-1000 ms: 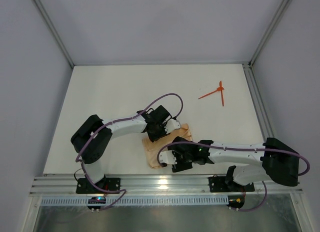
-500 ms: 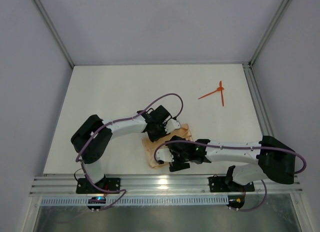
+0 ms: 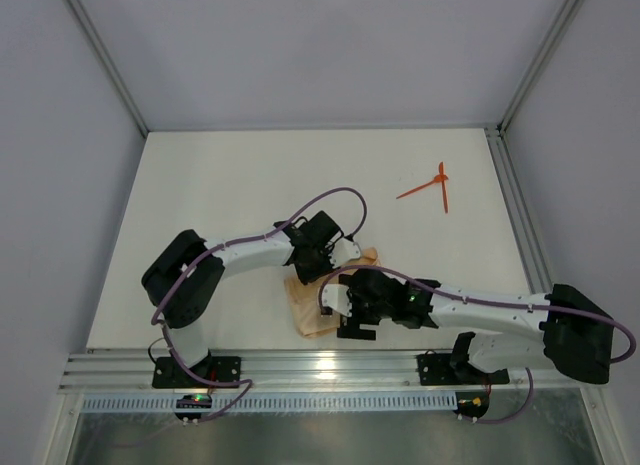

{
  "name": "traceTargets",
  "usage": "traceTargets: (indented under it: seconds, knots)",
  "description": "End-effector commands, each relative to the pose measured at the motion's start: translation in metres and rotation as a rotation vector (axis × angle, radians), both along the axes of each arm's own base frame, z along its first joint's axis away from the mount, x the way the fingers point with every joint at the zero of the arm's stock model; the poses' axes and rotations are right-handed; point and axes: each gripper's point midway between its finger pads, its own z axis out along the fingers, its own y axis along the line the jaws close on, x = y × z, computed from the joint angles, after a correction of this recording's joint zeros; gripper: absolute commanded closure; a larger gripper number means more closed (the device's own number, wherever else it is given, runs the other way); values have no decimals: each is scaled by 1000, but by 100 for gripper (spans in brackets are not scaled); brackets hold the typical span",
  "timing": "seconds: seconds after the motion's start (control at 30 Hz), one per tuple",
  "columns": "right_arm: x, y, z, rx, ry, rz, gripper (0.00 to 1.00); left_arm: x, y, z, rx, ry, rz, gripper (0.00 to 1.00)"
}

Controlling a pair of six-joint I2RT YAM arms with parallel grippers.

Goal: Fold the napkin into a case and place the utensils inside
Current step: Pick up the 2/3-rectangle-folded napkin at the center of the board.

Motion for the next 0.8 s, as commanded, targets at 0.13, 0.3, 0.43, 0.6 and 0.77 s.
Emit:
traceTargets:
  seconds: [0.13,0.3,0.43,0.6,0.77]
  knots:
    - [-15,12,14,78,138,182,18,-20,22,-34,103,100,-15,77]
    - [-8,-2,-9,-36,192,152,17,-20,20,-33,97,99,-21,77]
    - [5,1,-13,-72,164,137,20,-20,20,-35,101,101,-24,77]
    - [13,-7,-23,-149,140,100,27,-22,21,-36,101,110,-28,77]
    - [12,-16,-32,-219,105,100,42,-22,21,-36,105,111,-30,77]
